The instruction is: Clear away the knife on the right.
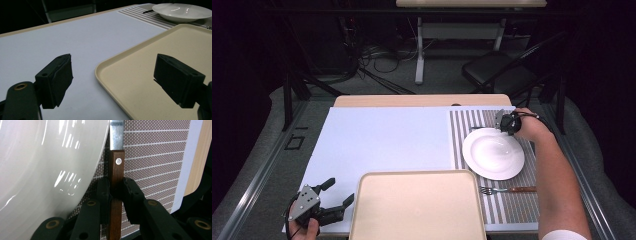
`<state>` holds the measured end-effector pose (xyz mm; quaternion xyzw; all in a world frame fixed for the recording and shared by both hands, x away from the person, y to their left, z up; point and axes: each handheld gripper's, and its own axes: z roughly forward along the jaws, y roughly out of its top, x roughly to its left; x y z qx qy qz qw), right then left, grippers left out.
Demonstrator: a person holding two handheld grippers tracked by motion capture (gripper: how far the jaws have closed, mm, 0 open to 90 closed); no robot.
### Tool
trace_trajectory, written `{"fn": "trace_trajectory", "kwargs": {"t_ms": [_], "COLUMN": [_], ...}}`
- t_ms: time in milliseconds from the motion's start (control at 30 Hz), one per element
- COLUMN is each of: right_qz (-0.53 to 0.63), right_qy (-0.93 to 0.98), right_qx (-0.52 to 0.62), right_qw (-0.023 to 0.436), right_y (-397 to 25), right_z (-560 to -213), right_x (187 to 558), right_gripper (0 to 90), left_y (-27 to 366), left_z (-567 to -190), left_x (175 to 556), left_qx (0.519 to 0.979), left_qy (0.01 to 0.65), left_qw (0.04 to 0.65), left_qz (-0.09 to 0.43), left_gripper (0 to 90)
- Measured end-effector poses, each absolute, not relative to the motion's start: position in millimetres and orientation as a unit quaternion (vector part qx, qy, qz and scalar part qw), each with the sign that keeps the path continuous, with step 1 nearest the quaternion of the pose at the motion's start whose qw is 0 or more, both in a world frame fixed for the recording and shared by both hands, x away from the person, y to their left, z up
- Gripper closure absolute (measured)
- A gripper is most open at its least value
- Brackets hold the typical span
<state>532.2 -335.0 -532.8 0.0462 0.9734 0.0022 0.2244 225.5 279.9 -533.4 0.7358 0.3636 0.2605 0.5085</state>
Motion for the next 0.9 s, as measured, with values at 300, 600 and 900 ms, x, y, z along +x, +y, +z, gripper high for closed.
{"fn": "trace_trajectory", "kwargs": {"t_ms": [300,600,900], "right_qz": [0.003,0.006,0.017], "right_qy": [0.973,0.972,0.97], "right_qx": [0.054,0.053,0.061], "right_qw": [0.224,0.23,0.236], "right_y": [-335.7,-335.0,-335.2], "right_z": [-531.1,-528.9,-524.0], "right_x": [531.6,531.3,529.4], "right_gripper": [76.4,76.4,76.5], "left_y": [280.3,280.2,280.1], "left_z": [-533.7,-533.8,-533.6], "left_x": [225.6,225.9,226.0], "left_qx": [0.735,0.736,0.738], "left_qy": [0.365,0.365,0.364], "left_qw": [0.509,0.508,0.506], "left_qz": [0.259,0.259,0.259], "left_gripper": [15.7,15.7,15.7]}}
